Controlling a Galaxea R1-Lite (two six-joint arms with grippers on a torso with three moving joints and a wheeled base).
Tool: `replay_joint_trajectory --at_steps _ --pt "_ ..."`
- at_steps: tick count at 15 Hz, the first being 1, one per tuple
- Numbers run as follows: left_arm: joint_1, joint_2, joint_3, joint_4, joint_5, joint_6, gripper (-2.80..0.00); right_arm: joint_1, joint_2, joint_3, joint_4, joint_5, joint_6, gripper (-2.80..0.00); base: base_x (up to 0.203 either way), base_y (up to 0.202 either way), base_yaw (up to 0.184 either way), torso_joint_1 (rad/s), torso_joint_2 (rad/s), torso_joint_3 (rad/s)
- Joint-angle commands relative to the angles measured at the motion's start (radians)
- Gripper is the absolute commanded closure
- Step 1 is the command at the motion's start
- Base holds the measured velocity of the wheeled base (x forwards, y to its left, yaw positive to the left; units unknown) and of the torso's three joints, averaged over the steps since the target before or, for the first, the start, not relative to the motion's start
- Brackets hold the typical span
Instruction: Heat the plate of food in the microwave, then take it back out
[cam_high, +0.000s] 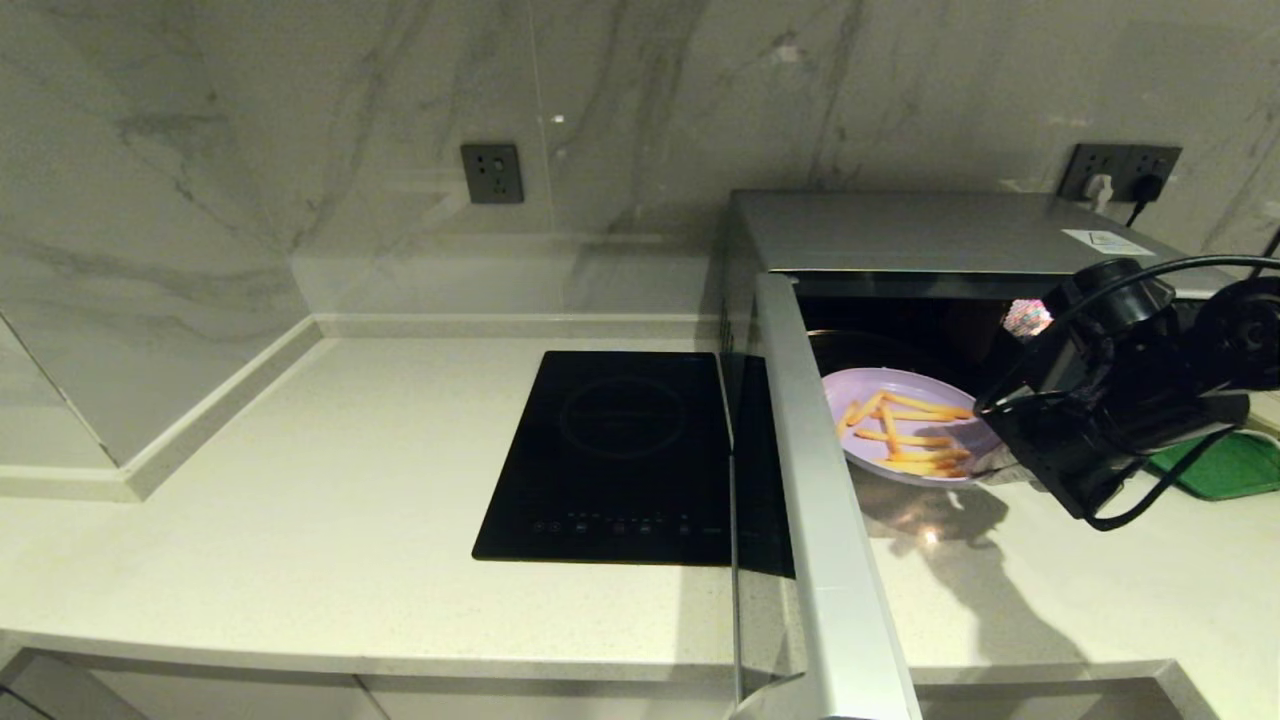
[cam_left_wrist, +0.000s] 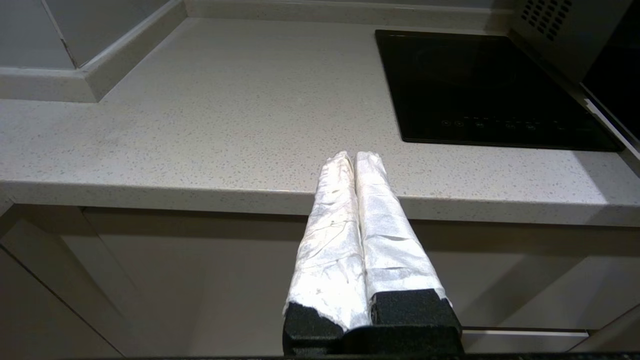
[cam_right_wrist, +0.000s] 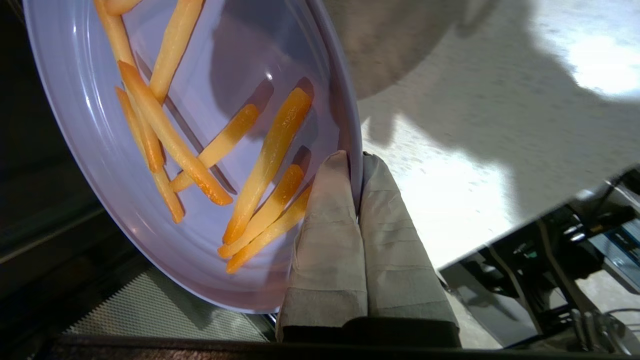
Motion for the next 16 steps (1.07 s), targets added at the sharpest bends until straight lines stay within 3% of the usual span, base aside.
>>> replay_joint_trajectory --at_steps 1,8,16 --pt "0.000 0.000 0.000 -0.001 0.000 -0.001 0.00 -0.046 -0.075 0.071 0.002 0.001 -0.010 0.00 0.000 0.000 0.000 0.000 0.00 0.000" --pt "0.000 0.000 0.000 -0.001 0.000 -0.001 0.00 -0.374 -0.205 0.230 -0.025 0.126 -0.207 0.00 0.000 0.000 0.000 0.000 0.00 0.000" --pt "0.000 0.000 0.000 -0.001 0.000 -0.001 0.00 -0.806 -0.218 0.309 -0.023 0.312 -0.503 0.00 0.000 0.000 0.000 0.000 0.00 0.000"
